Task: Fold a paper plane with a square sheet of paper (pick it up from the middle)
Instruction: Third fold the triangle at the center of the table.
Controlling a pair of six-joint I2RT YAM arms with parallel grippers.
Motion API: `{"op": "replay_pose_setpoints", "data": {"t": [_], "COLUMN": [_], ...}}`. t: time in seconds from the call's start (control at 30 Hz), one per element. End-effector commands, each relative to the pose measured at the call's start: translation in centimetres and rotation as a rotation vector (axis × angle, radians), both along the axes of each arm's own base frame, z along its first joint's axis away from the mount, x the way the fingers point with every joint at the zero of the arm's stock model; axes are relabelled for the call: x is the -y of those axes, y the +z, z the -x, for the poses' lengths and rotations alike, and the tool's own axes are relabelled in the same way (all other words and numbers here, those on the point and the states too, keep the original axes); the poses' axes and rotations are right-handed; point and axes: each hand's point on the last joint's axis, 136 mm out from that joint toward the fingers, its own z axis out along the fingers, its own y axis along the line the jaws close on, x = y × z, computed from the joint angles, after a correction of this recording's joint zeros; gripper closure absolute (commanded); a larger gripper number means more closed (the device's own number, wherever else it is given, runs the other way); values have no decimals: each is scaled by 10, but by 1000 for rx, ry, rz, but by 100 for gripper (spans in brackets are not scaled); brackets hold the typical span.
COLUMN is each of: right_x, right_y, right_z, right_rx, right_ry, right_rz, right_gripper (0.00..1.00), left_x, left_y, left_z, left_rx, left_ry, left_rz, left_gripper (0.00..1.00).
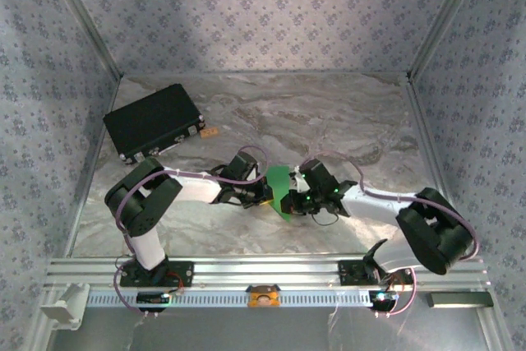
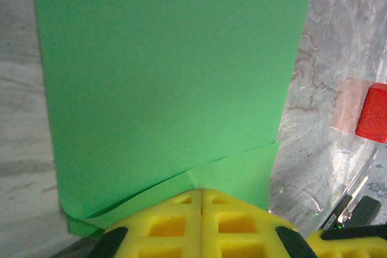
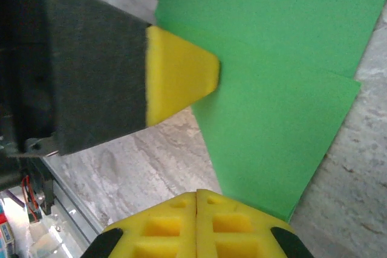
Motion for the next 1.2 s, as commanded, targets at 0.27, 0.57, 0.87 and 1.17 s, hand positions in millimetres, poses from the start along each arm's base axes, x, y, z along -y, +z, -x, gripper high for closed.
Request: {"op": "replay_pose_setpoints", "data": {"t": [0.27,0.57,0.87,1.17], "right_x": [36,38,36,39], "right_y": [-48,-49,-48,-52], "right_z": [29,26,23,25], "right_rx": [-117,-121,-119,-130], "right_ry": [-29,-56,-76,-79], "right_rz": [165,177,172,184], "right_gripper": [94,97,98,100], "left_x": [-17,-5,17,8], "left_y": [-18,24,34,-9], "left_z": [4,-7,8,7], "left_rx": [-25,70,49,-28], "left_ry": [14,-10,-26,16], "left_rz": [-82,-26,11,-54], "left_gripper": [100,94,97,100]}}
